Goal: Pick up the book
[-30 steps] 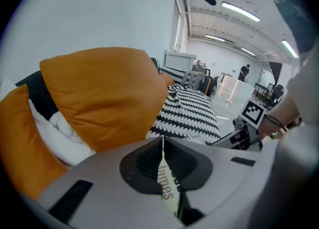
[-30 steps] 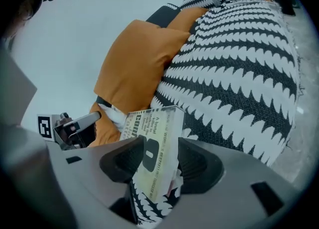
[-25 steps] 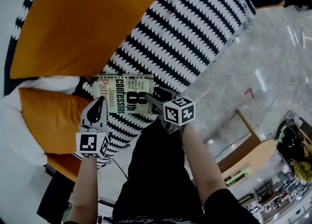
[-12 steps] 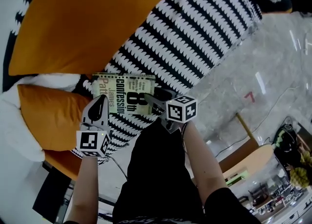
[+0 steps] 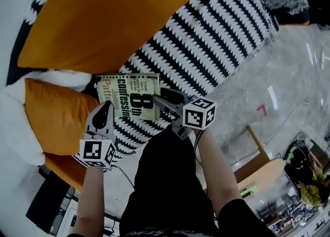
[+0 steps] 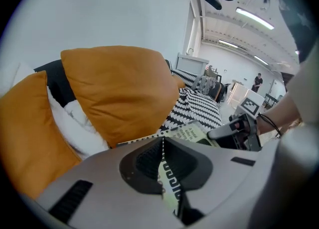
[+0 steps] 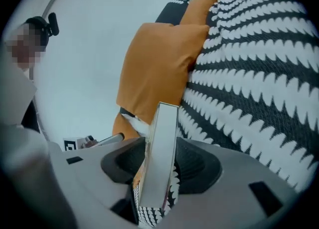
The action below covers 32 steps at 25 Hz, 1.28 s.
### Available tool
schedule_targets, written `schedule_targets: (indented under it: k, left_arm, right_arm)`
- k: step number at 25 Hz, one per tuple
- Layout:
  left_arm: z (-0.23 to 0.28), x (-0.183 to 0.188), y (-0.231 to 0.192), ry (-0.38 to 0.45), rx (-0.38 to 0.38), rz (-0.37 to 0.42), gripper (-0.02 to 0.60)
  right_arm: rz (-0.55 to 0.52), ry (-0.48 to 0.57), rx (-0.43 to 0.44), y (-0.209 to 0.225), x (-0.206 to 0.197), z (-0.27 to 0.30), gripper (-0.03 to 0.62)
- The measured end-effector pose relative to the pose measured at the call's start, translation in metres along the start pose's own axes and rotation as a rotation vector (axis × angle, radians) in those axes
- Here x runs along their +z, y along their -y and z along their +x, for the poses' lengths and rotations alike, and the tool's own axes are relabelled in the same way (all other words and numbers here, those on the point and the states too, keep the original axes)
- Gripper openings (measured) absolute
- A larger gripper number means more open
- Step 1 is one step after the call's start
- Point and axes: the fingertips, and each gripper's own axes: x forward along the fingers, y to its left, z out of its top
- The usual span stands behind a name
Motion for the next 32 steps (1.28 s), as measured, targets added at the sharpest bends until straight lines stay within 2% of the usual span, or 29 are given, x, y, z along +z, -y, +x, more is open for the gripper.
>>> schedule_targets:
  k: [4, 8, 14, 17, 21, 25, 29, 32]
  left_arm:
    - [-0.017, 0.007, -0.012, 0.024, 0.031, -0.020, 0.015]
    - [-0.026, -0.001, -0.027, 0.055, 0.051, -0.041, 0.016]
    - [-0.054, 0.003, -0.043, 0.099, 0.096, -0.062, 0.016]
    - [-0.071, 0.006, -0.050, 0.115, 0.107, -0.076, 0.015]
    - [-0.097, 0.012, -0.047, 0.142, 0.112, -0.080, 0.016]
    - [-0.118, 0.032, -0.049, 0.177, 0.128, -0.069, 0.015]
    - [-0.148, 0.058, -0.037, 0.214, 0.114, -0.062, 0.015]
    - [-0.171, 0.071, -0.032, 0.244, 0.123, -0.071, 0.015]
  right_arm:
    - [-0.008, -0.064, 0.047, -0.028, 0.005, 0.016, 0.199]
    - [-0.004, -0.051, -0.043, -0.021, 0.005, 0.032, 0.193]
    - [0.032, -0.131, -0.136, -0.024, 0.007, 0.033, 0.187]
    - [0.029, -0.107, -0.136, -0.042, 0.015, 0.038, 0.181]
    - [-0.043, -0.095, -0.161, -0.065, 0.018, 0.031, 0.176]
    - [-0.057, -0.045, -0.160, -0.097, 0.041, 0.022, 0.173]
    - [0.018, -0.034, -0.165, -0.125, 0.037, -0.010, 0.173]
    - [0.108, 0.017, -0.165, -0.138, 0.032, -0.039, 0.173]
